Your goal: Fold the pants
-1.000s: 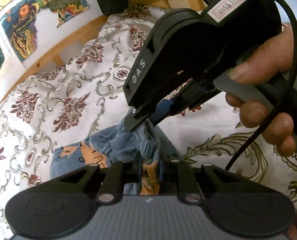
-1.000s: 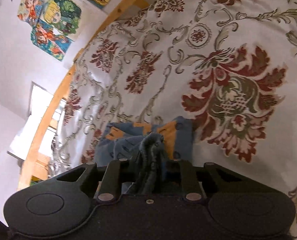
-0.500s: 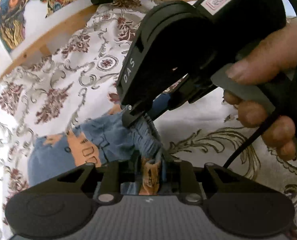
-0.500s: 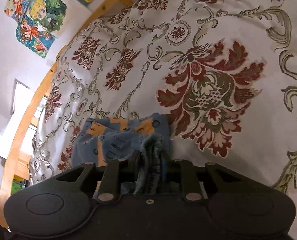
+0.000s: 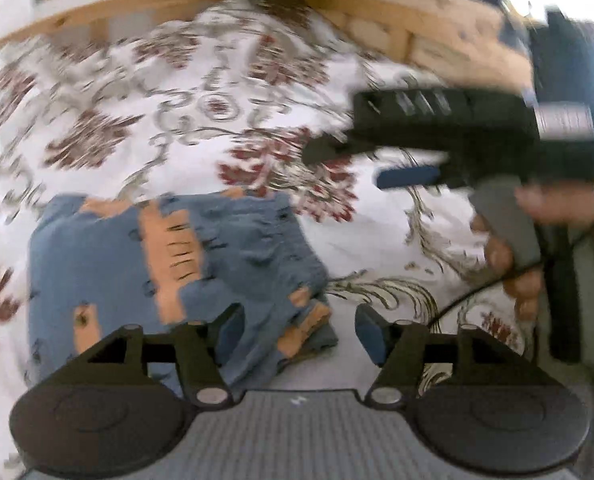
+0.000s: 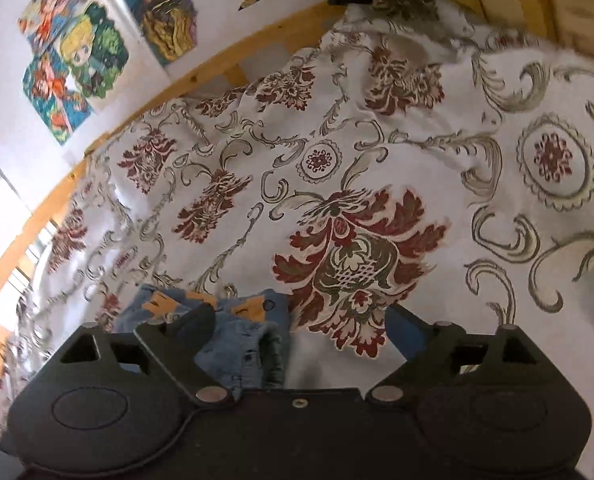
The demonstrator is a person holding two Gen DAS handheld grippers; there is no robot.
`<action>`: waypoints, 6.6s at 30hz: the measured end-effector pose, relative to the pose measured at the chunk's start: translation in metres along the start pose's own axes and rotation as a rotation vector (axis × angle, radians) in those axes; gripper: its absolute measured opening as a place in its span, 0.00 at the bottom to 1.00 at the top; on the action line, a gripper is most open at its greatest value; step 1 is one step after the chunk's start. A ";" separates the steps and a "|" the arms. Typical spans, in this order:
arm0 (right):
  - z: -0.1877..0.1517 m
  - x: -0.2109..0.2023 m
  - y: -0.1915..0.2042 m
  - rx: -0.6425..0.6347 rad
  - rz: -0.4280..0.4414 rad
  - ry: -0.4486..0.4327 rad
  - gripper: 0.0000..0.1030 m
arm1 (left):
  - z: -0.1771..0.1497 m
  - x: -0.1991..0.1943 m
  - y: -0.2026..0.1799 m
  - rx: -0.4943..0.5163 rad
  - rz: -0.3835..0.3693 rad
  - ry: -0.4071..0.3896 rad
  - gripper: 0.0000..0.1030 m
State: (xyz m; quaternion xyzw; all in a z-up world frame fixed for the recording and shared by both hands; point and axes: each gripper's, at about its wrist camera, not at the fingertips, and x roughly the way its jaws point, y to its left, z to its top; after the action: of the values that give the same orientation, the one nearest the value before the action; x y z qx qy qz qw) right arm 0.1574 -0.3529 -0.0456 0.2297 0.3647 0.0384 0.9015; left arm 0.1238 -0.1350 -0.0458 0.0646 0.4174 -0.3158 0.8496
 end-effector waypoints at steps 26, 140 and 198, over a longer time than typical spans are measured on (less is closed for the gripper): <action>-0.048 0.011 0.068 -0.530 -0.274 -0.122 0.99 | -0.004 -0.007 0.126 -0.255 0.287 -0.094 0.99; -0.071 0.044 0.071 -0.434 -0.215 0.070 0.99 | 0.065 0.067 0.201 -0.114 0.354 0.004 1.00; -0.019 0.064 -0.012 0.130 0.338 0.368 0.54 | 0.002 0.004 0.218 -0.412 -0.078 0.172 0.59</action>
State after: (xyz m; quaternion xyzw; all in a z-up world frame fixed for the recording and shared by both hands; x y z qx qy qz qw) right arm 0.1898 -0.3411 -0.1043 0.3338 0.4809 0.2061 0.7841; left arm 0.2554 0.0349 -0.0807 -0.0997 0.5461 -0.2502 0.7933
